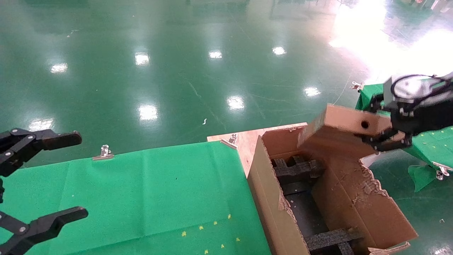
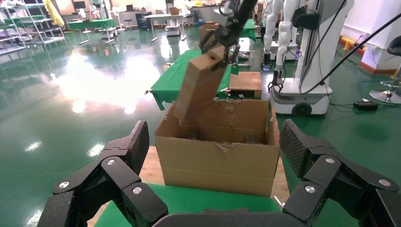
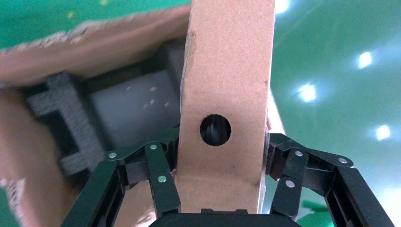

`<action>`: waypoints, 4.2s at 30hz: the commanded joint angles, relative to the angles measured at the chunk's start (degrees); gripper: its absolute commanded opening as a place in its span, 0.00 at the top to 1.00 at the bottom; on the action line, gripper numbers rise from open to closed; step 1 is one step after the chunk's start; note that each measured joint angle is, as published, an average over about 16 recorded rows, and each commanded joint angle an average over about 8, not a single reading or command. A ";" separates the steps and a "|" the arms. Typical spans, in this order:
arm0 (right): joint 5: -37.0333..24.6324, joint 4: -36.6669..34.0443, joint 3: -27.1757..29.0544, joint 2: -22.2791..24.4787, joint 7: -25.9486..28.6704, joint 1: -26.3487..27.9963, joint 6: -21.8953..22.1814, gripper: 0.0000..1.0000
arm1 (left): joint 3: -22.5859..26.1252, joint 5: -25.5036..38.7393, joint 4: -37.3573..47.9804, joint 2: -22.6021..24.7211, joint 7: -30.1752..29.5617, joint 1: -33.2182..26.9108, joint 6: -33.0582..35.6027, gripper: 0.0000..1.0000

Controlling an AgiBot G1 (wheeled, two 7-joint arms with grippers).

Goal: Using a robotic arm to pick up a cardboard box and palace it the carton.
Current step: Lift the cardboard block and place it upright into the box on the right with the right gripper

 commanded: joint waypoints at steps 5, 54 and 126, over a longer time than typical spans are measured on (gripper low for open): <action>0.15 -0.16 -1.04 0.77 0.00 -0.55 0.01 1.00 | 0.00 -0.01 0.01 0.00 0.00 0.01 0.00 0.00; 2.67 -7.26 -3.73 1.76 49.39 -11.58 13.28 1.00 | 0.00 -0.03 0.04 -0.01 0.01 0.01 -0.03 0.00; 10.99 -24.47 -3.89 -15.35 45.79 -40.99 34.74 1.00 | 0.02 -0.04 0.04 -0.02 0.02 0.01 -0.03 0.00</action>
